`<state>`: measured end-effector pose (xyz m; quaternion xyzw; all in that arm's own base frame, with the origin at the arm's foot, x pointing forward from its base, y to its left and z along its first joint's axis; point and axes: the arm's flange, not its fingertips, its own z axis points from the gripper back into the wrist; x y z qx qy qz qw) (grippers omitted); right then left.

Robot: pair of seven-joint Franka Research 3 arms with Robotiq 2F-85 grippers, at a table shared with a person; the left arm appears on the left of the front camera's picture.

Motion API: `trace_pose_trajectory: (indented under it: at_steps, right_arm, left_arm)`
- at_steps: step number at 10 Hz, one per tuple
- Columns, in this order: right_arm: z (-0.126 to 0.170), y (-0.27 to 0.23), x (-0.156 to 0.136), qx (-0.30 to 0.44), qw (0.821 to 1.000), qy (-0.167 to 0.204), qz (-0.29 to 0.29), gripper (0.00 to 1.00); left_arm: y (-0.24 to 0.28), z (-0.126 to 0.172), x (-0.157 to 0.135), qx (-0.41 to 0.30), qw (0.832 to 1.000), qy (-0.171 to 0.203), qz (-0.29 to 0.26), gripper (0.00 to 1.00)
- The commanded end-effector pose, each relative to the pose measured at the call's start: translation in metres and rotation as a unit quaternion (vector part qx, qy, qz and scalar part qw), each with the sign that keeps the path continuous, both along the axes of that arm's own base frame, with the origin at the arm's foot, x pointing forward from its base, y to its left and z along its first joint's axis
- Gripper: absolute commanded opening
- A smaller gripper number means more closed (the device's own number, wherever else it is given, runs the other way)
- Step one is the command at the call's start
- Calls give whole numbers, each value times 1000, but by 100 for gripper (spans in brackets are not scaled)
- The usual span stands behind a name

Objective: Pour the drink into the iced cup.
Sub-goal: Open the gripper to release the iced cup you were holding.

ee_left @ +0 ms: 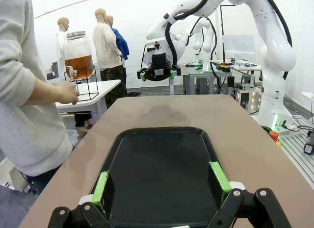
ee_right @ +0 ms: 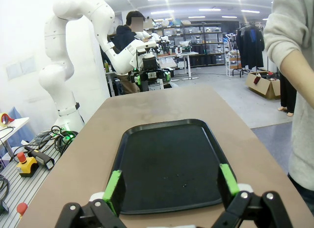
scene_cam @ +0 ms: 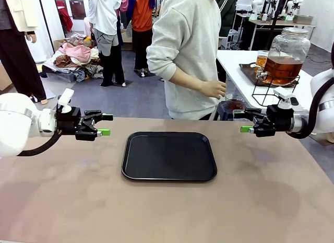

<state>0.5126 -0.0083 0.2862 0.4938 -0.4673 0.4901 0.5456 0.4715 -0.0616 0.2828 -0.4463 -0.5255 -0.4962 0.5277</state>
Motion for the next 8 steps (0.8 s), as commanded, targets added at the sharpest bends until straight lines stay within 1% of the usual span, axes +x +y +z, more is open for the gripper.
trace_pose_trajectory:
  at_steps: [1,8]
  right_arm:
    - [3,1,1,-4,1000,-2,-1,100]
    - [3,1,1,-4,1000,-2,-1,100]
  left_arm:
    - [0,2,0,-5,1000,-1,5,100]
    - [0,2,0,-5,1000,-1,5,100]
